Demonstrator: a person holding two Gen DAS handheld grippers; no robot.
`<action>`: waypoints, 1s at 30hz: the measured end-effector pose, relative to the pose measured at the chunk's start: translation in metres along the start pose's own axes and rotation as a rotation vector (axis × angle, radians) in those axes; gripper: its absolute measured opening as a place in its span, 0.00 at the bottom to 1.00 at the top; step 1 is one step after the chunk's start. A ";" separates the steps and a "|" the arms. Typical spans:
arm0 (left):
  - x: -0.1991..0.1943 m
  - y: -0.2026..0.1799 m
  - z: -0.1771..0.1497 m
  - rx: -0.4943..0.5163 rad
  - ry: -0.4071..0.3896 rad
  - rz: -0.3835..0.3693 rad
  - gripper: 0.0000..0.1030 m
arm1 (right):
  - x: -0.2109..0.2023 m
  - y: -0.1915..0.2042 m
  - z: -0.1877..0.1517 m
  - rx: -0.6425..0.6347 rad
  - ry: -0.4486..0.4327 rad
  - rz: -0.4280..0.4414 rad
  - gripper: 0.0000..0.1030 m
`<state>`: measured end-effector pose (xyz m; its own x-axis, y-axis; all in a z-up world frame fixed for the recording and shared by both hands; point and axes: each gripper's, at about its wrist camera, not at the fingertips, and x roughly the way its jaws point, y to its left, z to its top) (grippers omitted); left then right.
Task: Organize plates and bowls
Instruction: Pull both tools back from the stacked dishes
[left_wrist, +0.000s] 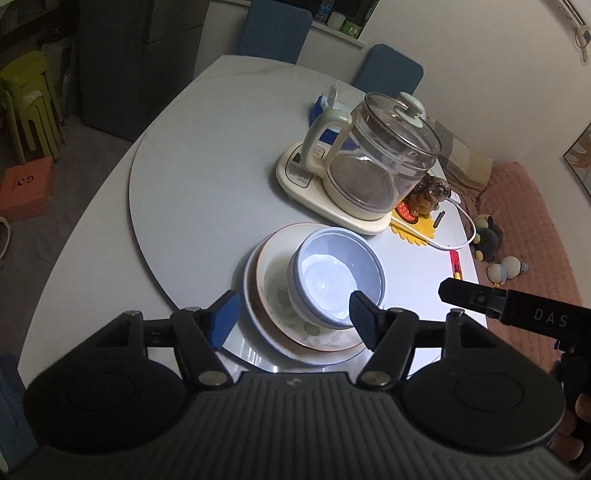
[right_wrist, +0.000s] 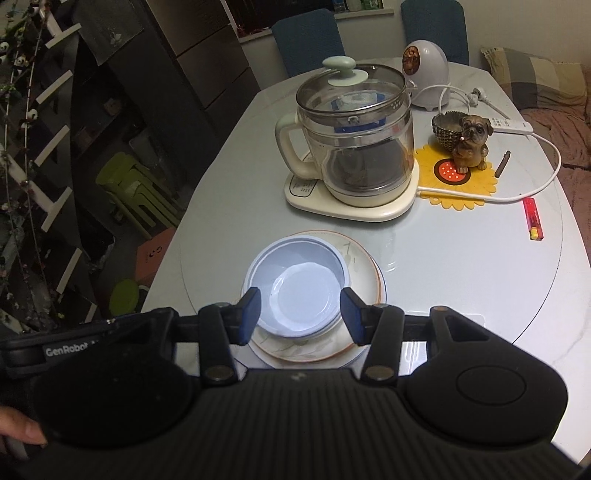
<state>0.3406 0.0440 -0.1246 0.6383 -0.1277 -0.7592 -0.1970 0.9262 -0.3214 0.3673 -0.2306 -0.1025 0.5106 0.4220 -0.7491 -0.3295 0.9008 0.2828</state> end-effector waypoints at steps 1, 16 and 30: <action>-0.010 0.000 -0.003 0.013 -0.015 0.008 0.70 | -0.005 0.002 -0.002 -0.006 -0.011 -0.001 0.49; -0.123 -0.008 -0.029 0.077 -0.175 0.056 0.73 | -0.082 0.022 -0.024 -0.035 -0.171 0.030 0.49; -0.159 -0.028 -0.066 0.097 -0.197 0.065 0.73 | -0.110 0.017 -0.067 -0.045 -0.172 0.004 0.49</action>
<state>0.1961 0.0145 -0.0323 0.7612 -0.0033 -0.6486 -0.1763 0.9613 -0.2119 0.2525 -0.2686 -0.0551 0.6366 0.4403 -0.6332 -0.3652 0.8952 0.2555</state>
